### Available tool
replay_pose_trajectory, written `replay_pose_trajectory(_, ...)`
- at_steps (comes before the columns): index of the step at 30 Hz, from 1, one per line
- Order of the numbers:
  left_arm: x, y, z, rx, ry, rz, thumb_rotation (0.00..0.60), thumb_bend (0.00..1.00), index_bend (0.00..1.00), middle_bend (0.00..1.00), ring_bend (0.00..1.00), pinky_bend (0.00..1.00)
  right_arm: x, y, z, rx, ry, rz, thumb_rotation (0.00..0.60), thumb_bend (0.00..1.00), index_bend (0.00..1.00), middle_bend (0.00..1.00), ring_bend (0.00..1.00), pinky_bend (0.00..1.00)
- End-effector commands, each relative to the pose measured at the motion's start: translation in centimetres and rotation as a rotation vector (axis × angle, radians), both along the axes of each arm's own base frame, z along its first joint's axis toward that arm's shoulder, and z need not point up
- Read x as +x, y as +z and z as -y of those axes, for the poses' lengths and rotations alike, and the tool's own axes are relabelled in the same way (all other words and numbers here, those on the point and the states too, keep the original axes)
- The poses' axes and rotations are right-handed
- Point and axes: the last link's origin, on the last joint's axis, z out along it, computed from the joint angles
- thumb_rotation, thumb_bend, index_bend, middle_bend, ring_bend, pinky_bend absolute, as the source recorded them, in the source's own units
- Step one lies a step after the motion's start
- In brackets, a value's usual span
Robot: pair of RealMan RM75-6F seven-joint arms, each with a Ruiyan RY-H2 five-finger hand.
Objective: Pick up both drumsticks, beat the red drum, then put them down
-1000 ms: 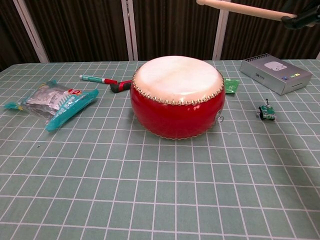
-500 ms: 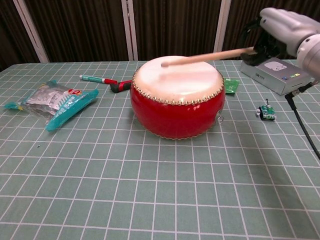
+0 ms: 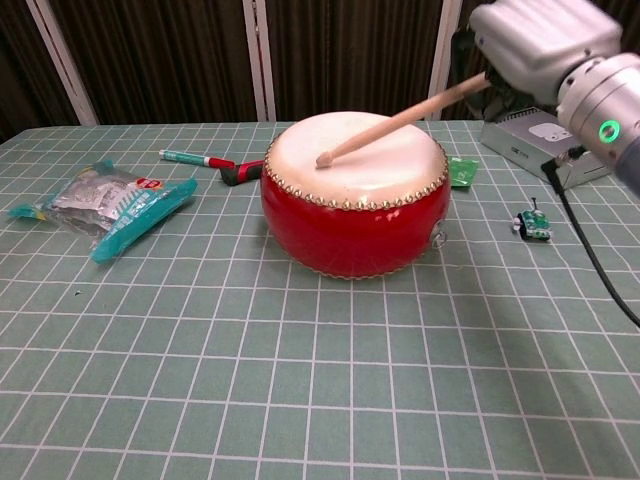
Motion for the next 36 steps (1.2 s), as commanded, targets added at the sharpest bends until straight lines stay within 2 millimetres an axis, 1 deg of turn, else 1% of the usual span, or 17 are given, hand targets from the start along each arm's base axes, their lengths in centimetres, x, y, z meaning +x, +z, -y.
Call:
replay_pose_trajectory(1, 0.6, -0.2, 0.3, -0.002, -0.011, -0.012, 0.6, 0.51, 0.78, 1.0, 1.0, 1.0, 0.0, 3.9, 0.1, -0.052, -0.05, 0.187, 0.6, 0.61, 0.95, 1.0, 1.0, 1.0)
replay_pose_trajectory(4, 1.2, -0.7, 0.5, -0.012, -0.018, -0.018, 0.6, 0.51, 0.78, 1.0, 1.0, 1.0, -0.5, 5.9, 0.1, -0.064, -0.092, 0.295, 0.6, 0.61, 0.95, 1.0, 1.0, 1.0)
replay_pose_trajectory(7, 1.7, -1.4, 0.7, -0.033, -0.023, -0.046, 0.6, 0.51, 0.78, 1.0, 1.0, 1.0, -1.3, 7.1, 0.1, -0.062, -0.152, 0.381, 0.6, 0.61, 0.95, 1.0, 1.0, 1.0)
replay_pose_trajectory(10, 2.3, -2.2, 0.8, -0.056, -0.023, -0.065, 0.6, 0.51, 0.78, 1.0, 1.0, 1.0, -2.1, 8.0, 0.0, -0.067, -0.182, 0.394, 0.6, 0.61, 0.95, 1.0, 1.0, 1.0)
replay_pose_trajectory(13, 3.0, -3.1, 0.5, -0.05, -0.029, -0.078, 0.6, 0.51, 0.78, 1.0, 1.0, 1.0, -2.8, 8.3, -0.2, -0.068, -0.195, 0.401, 0.6, 0.61, 0.95, 1.0, 1.0, 1.0)
replay_pose_trajectory(19, 3.6, -5.6, 0.0, -0.065, -0.029, -0.109, 0.6, 0.51, 0.78, 1.0, 1.0, 1.0, -4.3, 8.9, -0.1, -0.083, -0.215, 0.419, 0.6, 0.61, 0.95, 1.0, 1.0, 1.0)
replay_pose_trajectory(27, 4.7, -7.4, -0.6, -0.08, -0.029, -0.138, 0.6, 0.51, 0.78, 1.0, 1.0, 1.0, -5.9, 9.8, 0.5, -0.101, -0.234, 0.434, 0.6, 0.61, 0.95, 1.0, 1.0, 1.0)
replay_pose_trajectory(31, 5.2, -8.7, -1.0, -0.093, -0.019, -0.164, 0.6, 0.51, 0.78, 1.0, 1.0, 1.0, -6.8, 10.1, 0.7, -0.108, -0.245, 0.436, 0.6, 0.61, 0.95, 1.0, 1.0, 1.0)
replay_pose_trajectory(34, 5.3, -10.2, -1.6, -0.123, 0.004, -0.228, 0.6, 0.51, 0.78, 1.0, 1.0, 1.0, -7.4, 10.4, 0.8, -0.115, -0.254, 0.435, 0.6, 0.61, 0.95, 1.0, 1.0, 1.0)
replay_pose_trajectory(36, 5.1, -11.3, -1.9, -0.138, 0.017, -0.311, 0.6, 0.51, 0.78, 1.0, 1.0, 1.0, -7.8, 10.5, 0.9, -0.12, -0.258, 0.429, 0.6, 0.61, 0.95, 1.0, 1.0, 1.0)
